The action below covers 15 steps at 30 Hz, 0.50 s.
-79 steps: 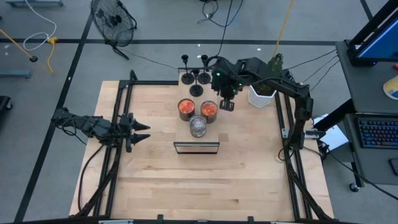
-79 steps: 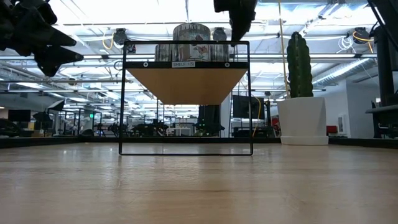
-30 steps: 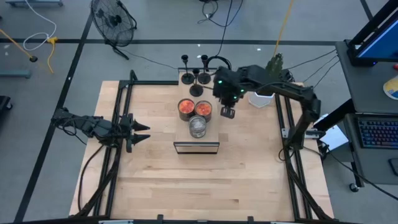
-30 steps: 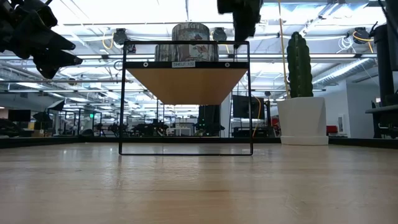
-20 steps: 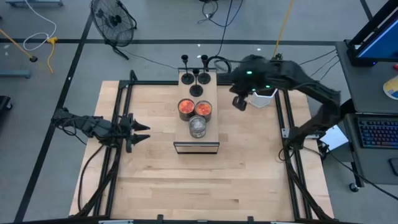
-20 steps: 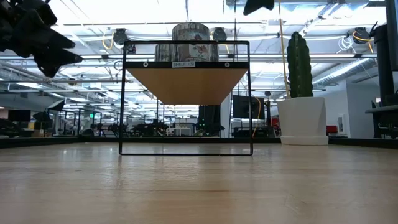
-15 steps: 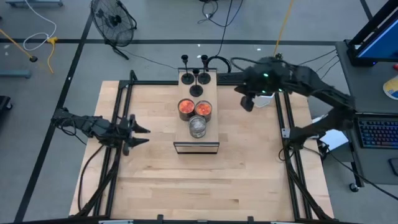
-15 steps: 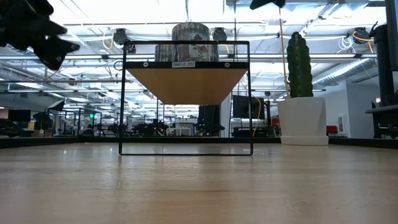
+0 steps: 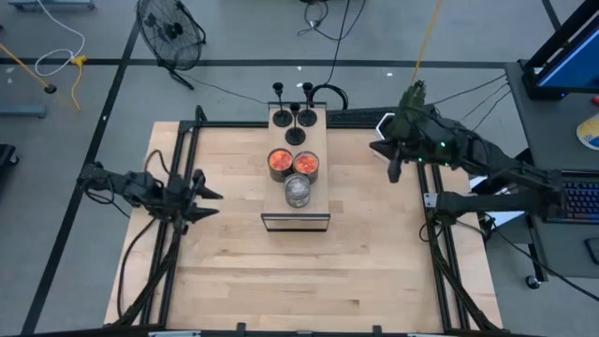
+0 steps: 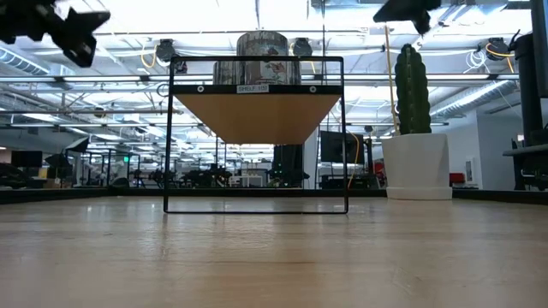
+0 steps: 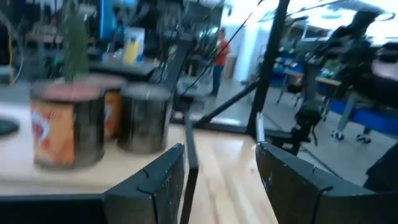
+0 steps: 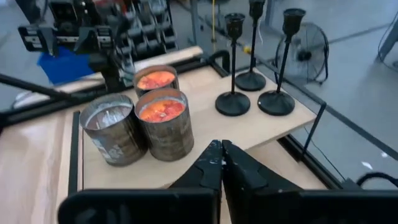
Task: Pick & Place candle stick holders
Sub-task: Return to Home Position
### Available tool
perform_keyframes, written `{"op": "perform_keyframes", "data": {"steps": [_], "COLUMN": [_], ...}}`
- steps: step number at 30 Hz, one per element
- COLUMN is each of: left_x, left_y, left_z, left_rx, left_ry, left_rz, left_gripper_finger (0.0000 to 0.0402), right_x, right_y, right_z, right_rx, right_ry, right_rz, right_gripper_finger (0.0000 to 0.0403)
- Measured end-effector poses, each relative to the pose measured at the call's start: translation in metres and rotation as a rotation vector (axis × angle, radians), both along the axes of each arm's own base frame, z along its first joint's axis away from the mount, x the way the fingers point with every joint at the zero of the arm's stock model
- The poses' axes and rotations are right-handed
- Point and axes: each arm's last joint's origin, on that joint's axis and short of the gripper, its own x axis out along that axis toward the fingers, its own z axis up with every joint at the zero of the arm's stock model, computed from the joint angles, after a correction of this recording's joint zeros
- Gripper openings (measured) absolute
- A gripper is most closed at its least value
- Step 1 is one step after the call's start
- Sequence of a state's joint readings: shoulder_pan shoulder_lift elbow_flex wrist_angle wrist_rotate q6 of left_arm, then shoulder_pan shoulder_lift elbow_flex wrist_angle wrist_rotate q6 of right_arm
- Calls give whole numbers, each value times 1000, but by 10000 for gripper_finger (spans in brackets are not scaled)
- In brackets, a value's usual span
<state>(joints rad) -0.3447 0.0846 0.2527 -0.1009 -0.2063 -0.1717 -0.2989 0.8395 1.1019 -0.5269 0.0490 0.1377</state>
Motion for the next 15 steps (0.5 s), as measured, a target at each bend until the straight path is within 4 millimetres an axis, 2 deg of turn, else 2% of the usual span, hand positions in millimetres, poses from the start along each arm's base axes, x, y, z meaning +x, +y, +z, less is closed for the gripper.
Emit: {"op": "perform_keyframes", "data": {"steps": [6,11,15], "left_x": [-1,-1,-2], "left_y": [0,0,0], "left_z": [7,10,12], "left_rx": [17,34,67], "left_ry": [-76,-112,-132], "left_rz": [0,-15,-19], "left_gripper_finger": [202,202,202], "right_x": [-20,-28,-32], "right_y": [6,9,10], "right_z": [-24,-44,-57], "right_rx": [-31,0,27], "right_ry": [-129,-221,-220], "right_rz": [-2,-17,-22], "right_gripper_finger": [0,0,0]}}
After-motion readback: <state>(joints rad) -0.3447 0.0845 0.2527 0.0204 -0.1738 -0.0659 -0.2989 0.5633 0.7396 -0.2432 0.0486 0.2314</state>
